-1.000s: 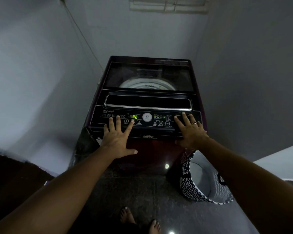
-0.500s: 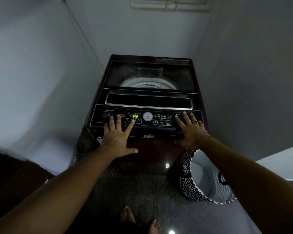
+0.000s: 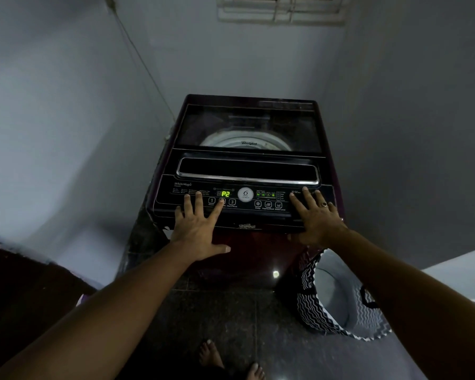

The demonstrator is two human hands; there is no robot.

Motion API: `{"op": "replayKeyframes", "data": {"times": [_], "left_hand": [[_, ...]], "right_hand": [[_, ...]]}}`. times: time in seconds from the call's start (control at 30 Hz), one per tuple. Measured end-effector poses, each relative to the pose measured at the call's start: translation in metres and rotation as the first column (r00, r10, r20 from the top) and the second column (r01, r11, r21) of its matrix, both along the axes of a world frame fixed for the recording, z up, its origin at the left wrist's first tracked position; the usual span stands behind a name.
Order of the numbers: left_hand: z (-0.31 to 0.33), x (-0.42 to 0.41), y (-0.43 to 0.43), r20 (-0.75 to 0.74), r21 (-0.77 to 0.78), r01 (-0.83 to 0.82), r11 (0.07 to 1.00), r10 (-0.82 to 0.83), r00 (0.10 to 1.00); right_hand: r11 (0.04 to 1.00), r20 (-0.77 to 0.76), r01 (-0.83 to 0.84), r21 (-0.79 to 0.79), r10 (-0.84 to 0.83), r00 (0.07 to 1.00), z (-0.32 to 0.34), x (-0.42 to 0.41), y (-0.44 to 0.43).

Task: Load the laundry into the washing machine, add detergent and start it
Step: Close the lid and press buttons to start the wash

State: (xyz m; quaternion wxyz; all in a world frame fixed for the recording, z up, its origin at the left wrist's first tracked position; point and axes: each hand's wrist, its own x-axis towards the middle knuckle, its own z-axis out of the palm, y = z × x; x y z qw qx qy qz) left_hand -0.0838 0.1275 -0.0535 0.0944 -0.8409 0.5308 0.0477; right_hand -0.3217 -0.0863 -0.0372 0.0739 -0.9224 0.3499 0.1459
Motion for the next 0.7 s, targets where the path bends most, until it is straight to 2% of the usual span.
{"op": "replayKeyframes", "data": {"times": [0.57,0.7], "left_hand": [[0.002,0.0028,-0.0009,-0.025,0.041,0.01,0.999,-0.009,1.0],[0.0025,0.0016,-0.0007,-0.004,0.01,0.018,1.0,-0.018,1.0]], "right_hand": [[1.0,-0.023,-0.003,0.018,0.003,1.0,0.0022,0.0015,-0.0015],[1.0,-0.024,-0.004,0.014,0.004,1.0,0.0013,0.0012,-0.0021]]}}
